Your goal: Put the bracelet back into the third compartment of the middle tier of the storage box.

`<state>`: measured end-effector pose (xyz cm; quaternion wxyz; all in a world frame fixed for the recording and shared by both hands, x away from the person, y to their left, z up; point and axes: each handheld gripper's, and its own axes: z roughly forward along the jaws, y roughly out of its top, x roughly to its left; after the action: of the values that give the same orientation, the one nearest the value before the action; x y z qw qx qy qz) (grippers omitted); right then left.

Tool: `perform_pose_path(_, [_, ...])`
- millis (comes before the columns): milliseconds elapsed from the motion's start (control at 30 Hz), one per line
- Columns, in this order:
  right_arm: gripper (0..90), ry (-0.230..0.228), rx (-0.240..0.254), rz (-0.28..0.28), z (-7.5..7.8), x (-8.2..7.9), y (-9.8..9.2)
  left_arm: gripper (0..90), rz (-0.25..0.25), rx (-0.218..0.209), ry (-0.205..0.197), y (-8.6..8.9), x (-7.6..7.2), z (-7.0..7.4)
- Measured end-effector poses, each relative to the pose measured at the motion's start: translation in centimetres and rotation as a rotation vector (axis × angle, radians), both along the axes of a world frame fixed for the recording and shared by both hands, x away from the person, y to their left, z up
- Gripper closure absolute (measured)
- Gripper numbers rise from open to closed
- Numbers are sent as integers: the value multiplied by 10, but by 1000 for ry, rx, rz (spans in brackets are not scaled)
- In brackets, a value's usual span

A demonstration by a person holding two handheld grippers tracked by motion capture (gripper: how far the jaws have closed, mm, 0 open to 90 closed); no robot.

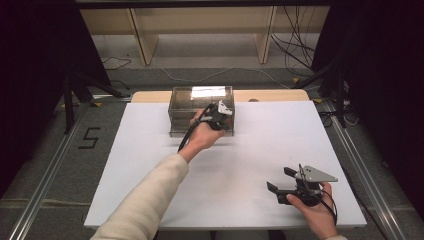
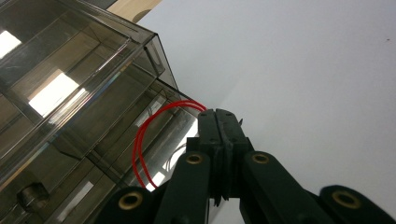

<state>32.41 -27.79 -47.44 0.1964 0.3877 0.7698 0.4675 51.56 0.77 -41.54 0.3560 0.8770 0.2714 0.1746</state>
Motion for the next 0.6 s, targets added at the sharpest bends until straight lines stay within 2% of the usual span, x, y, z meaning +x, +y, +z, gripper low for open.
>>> perform_pose_path(600, [165,0,0,1,0,0,0,899,7,7,3,-3,5,-3])
